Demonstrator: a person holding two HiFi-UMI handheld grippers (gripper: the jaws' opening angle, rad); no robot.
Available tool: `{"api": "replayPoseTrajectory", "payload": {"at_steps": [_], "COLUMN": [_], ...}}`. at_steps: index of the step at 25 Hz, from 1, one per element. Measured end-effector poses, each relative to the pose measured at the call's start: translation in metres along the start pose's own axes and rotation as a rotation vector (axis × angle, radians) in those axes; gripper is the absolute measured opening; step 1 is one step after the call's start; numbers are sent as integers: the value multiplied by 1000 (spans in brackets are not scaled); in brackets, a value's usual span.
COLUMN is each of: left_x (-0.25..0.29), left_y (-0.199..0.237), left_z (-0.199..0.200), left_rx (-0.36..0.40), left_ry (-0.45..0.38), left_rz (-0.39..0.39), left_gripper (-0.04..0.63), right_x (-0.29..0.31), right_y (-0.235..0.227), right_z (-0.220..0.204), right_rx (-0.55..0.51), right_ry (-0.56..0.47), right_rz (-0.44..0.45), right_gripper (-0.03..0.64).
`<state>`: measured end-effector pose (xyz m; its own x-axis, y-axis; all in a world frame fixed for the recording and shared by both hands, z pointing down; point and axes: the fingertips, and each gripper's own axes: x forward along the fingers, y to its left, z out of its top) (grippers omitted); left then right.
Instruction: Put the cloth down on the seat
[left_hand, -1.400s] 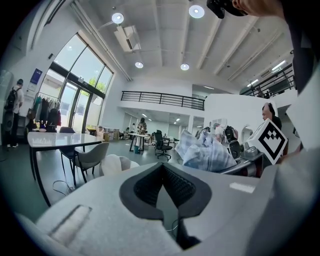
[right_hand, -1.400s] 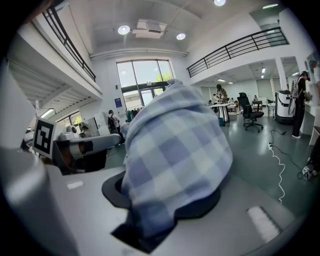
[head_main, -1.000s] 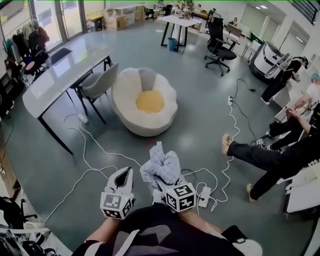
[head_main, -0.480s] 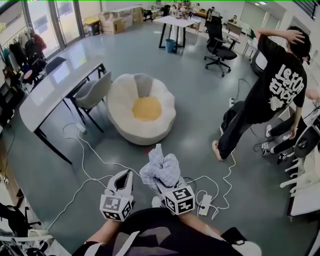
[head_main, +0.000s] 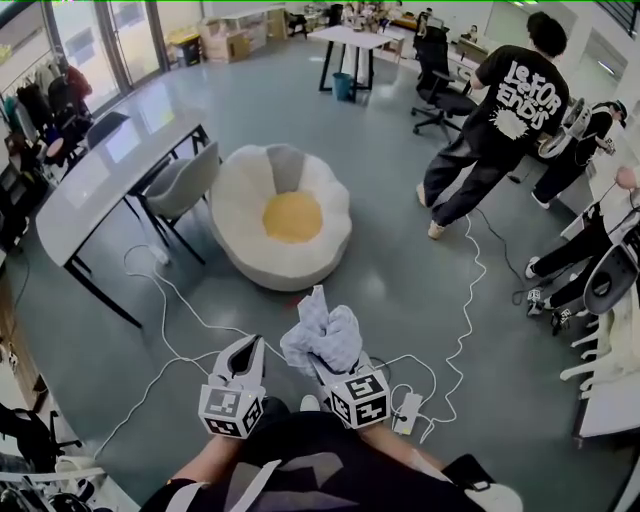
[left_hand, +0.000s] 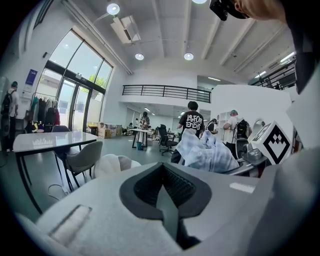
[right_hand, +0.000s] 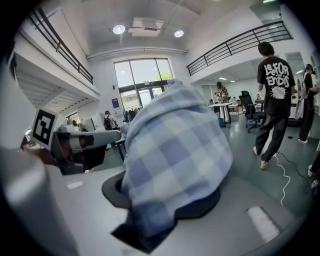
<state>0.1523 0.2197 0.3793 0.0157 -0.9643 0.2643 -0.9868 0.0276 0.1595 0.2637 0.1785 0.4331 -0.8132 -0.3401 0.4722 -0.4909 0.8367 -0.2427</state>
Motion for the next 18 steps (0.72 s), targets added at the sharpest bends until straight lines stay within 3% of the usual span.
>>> {"api": "replayPoseTrajectory", "payload": {"at_steps": [18], "left_x": [96], "left_y": [66], "left_z": [23], "left_rx": [-20], "left_ry": [22], "left_rz": [-84], "left_gripper": [-2], "right_x": [83], "right_y": [-40], "right_z": [45], "right_rx": [28], "right_ry": [33], "right_rz": [-87], "right_gripper": [187]}}
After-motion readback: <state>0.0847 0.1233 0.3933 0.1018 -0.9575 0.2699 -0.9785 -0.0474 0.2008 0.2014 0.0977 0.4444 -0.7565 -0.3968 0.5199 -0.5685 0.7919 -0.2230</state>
